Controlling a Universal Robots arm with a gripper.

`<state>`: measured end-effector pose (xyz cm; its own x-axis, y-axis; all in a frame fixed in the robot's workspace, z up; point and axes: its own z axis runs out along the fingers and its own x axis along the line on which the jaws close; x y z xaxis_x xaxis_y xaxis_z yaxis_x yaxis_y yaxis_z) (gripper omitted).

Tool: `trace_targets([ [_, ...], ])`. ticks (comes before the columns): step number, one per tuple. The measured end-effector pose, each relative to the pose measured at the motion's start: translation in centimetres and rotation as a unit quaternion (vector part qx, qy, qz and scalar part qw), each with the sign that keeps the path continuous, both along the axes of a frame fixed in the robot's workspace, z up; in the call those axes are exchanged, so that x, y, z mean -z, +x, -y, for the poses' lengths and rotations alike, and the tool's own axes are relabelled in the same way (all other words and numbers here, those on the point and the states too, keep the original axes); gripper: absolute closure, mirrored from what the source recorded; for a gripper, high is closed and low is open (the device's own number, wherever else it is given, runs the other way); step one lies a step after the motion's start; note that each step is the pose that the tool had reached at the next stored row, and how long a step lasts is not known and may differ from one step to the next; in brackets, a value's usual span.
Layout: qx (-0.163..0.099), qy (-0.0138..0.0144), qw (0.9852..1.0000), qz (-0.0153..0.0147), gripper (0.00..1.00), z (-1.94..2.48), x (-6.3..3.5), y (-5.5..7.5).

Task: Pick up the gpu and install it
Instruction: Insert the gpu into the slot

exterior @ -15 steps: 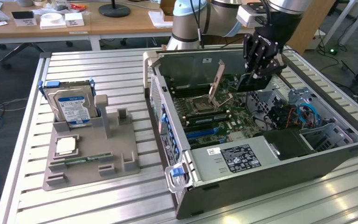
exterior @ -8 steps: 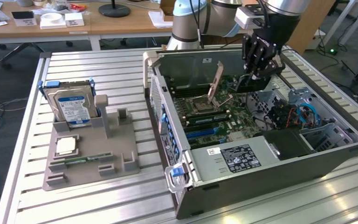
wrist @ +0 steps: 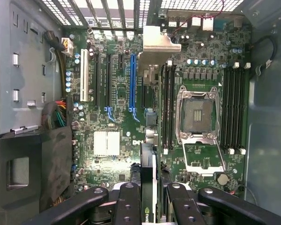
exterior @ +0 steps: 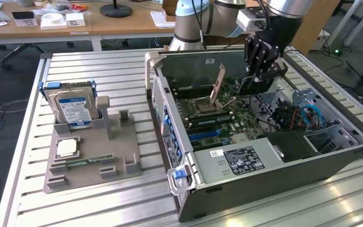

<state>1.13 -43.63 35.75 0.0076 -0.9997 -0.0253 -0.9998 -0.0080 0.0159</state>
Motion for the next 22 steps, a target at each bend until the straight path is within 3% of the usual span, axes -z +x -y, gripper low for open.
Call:
trace_targets([
  [18,0.000,0.0003,1.0000,0.0026,0.74,0.00,0.22,-0.13],
  [22,0.000,0.0001,1.0000,0.0062,0.74,0.00,0.51,-0.23],
])
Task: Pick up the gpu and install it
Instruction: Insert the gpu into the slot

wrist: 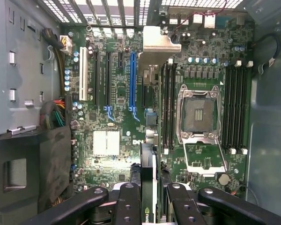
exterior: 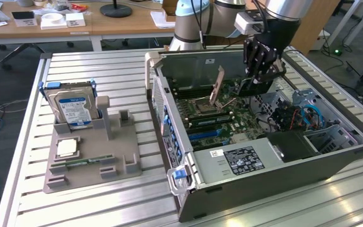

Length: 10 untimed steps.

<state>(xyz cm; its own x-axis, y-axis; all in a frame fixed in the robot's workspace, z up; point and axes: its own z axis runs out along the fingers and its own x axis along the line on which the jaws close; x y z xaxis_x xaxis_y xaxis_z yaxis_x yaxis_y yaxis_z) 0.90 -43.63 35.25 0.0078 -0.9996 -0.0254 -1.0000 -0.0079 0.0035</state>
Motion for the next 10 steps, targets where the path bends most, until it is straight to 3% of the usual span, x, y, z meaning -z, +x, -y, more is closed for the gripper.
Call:
trace_targets([
  [10,0.000,-0.0011,1.0000,0.0004,0.74,0.00,0.32,-0.09],
])
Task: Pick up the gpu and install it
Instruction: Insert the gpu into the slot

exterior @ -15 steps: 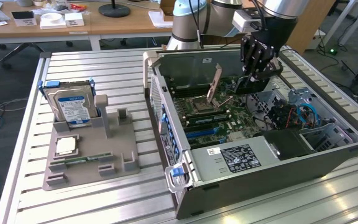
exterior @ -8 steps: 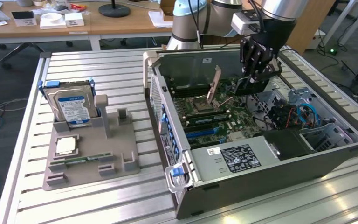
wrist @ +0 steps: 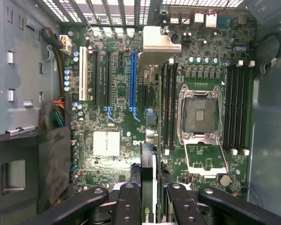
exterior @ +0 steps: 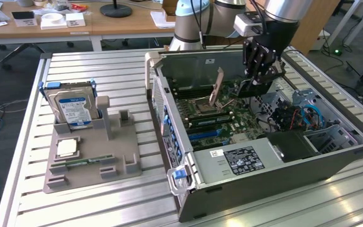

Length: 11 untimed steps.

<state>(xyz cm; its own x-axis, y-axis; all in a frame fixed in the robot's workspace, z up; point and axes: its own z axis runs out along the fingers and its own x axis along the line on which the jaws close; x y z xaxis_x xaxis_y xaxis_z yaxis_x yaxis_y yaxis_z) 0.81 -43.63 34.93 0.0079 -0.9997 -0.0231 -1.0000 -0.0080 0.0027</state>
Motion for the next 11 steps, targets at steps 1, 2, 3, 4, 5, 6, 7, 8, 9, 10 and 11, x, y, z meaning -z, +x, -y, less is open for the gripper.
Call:
trace_targets([
  [1,0.000,-0.0001,1.0000,0.0000,0.74,0.00,0.01,0.00],
  [2,0.000,-0.0001,1.0000,0.0000,0.74,0.00,0.01,0.00],
  [3,0.000,-0.0001,1.0000,0.0000,0.74,0.00,0.01,0.00],
  [4,0.000,0.0000,1.0000,0.0000,0.74,0.00,0.02,-0.01],
  [5,0.000,0.0000,1.0000,0.0000,0.74,0.00,0.02,-0.01],
  [6,0.000,0.0000,1.0000,0.0000,0.74,0.00,0.04,-0.01],
  [7,0.000,0.0001,1.0000,0.0001,0.74,0.00,0.07,-0.01],
  [8,0.000,0.0000,1.0000,0.0000,0.74,0.00,0.08,-0.01],
  [9,0.000,0.0000,1.0000,0.0000,0.74,0.00,0.08,-0.01],
  [10,0.000,0.0000,1.0000,0.0000,0.74,0.00,0.09,-0.01],
  [11,0.000,0.0001,1.0000,0.0001,0.74,0.00,0.13,-0.01],
])
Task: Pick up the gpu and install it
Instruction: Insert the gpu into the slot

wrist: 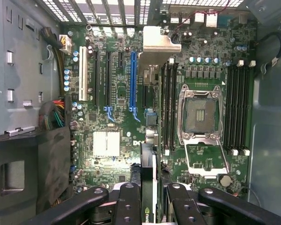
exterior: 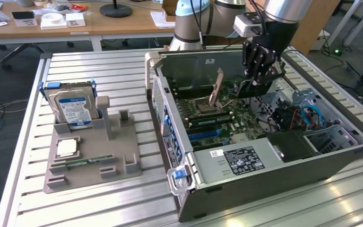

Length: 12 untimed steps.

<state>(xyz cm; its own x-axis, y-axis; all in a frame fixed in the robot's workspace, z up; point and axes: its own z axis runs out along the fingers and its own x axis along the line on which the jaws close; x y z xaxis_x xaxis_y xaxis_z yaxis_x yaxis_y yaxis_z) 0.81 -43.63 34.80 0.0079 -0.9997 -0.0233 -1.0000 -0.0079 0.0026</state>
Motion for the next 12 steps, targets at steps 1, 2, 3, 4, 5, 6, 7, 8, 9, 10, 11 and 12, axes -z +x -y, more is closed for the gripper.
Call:
trace_targets([
  [1,0.000,0.0001,1.0000,0.0000,0.74,0.00,0.06,0.00],
  [2,0.000,0.0000,1.0000,0.0000,0.74,0.00,0.13,0.00],
  [3,0.000,-0.0001,1.0000,0.0000,0.74,0.00,0.19,0.00],
  [4,0.000,0.0000,1.0000,-0.0001,0.74,0.00,0.27,0.00],
  [5,0.000,-0.0001,1.0000,-0.0001,0.74,0.00,0.35,0.00],
  [6,0.000,-0.0001,1.0000,0.0000,0.74,0.00,0.40,0.00],
  [7,0.000,-0.0002,1.0000,-0.0001,0.74,0.00,0.41,0.00],
  [8,0.000,-0.0002,1.0000,-0.0001,0.74,0.00,0.41,0.00],
  [9,0.000,-0.0001,1.0000,0.0000,0.74,0.00,0.42,0.00],
  [10,0.000,-0.0001,1.0000,-0.0001,0.74,0.00,0.42,0.00],
  [11,0.000,-0.0001,1.0000,0.0000,0.74,0.00,0.42,0.00],
  [12,0.000,-0.0001,1.0000,0.0000,0.74,0.00,0.42,-0.02],
])
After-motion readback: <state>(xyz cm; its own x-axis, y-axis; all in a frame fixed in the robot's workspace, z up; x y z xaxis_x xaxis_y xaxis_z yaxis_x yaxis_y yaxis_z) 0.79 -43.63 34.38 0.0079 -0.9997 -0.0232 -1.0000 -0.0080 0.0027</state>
